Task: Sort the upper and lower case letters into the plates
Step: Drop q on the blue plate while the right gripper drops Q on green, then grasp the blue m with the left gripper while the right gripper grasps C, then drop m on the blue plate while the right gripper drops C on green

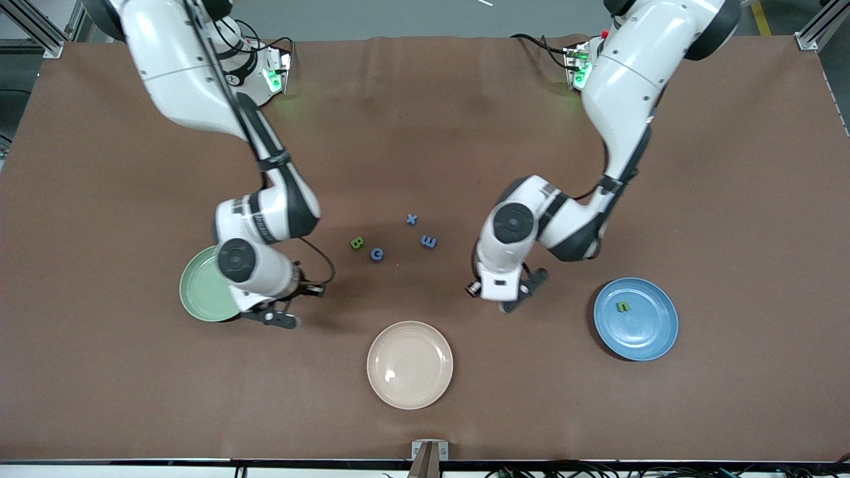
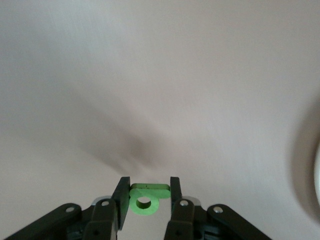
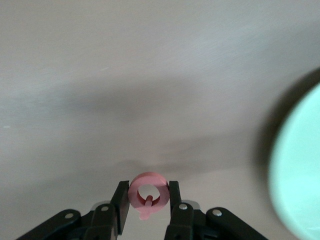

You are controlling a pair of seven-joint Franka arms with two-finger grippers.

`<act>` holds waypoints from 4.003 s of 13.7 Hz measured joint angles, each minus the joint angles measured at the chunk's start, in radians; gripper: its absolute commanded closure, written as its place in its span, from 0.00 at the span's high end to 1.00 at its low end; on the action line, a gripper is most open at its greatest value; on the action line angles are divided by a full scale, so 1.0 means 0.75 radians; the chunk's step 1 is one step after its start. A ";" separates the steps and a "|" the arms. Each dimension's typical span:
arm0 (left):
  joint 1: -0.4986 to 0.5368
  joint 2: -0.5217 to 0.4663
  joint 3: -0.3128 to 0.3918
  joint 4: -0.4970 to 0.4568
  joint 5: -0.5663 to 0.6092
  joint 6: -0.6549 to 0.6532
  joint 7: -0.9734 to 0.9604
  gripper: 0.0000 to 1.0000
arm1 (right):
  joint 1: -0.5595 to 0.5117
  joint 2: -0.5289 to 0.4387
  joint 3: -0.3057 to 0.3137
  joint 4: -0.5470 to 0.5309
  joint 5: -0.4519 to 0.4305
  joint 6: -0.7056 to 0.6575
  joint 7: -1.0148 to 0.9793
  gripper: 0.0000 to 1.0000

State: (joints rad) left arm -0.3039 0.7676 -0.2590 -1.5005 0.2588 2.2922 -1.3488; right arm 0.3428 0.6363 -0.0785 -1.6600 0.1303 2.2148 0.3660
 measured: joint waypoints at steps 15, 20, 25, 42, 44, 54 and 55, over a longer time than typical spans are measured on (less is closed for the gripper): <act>0.575 -0.057 0.006 -0.080 0.205 -0.128 0.934 1.00 | -0.481 -0.175 0.002 -0.422 -0.100 0.294 -0.874 0.01; 0.554 -0.046 -0.072 -0.091 0.206 -0.122 0.897 1.00 | -0.450 -0.155 0.032 -0.433 -0.100 0.299 -0.874 0.47; 0.379 -0.041 -0.244 -0.111 0.206 -0.126 0.450 1.00 | -0.442 -0.142 0.032 -0.428 -0.100 0.299 -0.874 1.00; -0.169 0.121 -0.240 -0.089 0.199 0.147 -0.276 0.78 | 0.332 -0.096 0.057 -0.272 -0.066 0.323 0.543 0.85; -0.180 0.124 -0.240 -0.085 0.199 0.148 -0.302 0.76 | 0.370 -0.060 0.056 -0.241 -0.058 0.329 0.548 0.77; -0.200 0.131 -0.239 -0.077 0.199 0.148 -0.365 0.57 | 0.425 0.010 0.056 -0.198 -0.049 0.380 0.571 0.68; -0.199 0.131 -0.237 -0.077 0.199 0.148 -0.365 0.57 | 0.427 0.011 0.056 -0.198 -0.049 0.380 0.571 0.66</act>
State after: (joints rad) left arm -0.4532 0.8662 -0.4370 -1.5580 0.4082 2.4032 -1.6225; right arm 0.6630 0.6446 -0.0365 -1.8082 0.0934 2.4998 0.7943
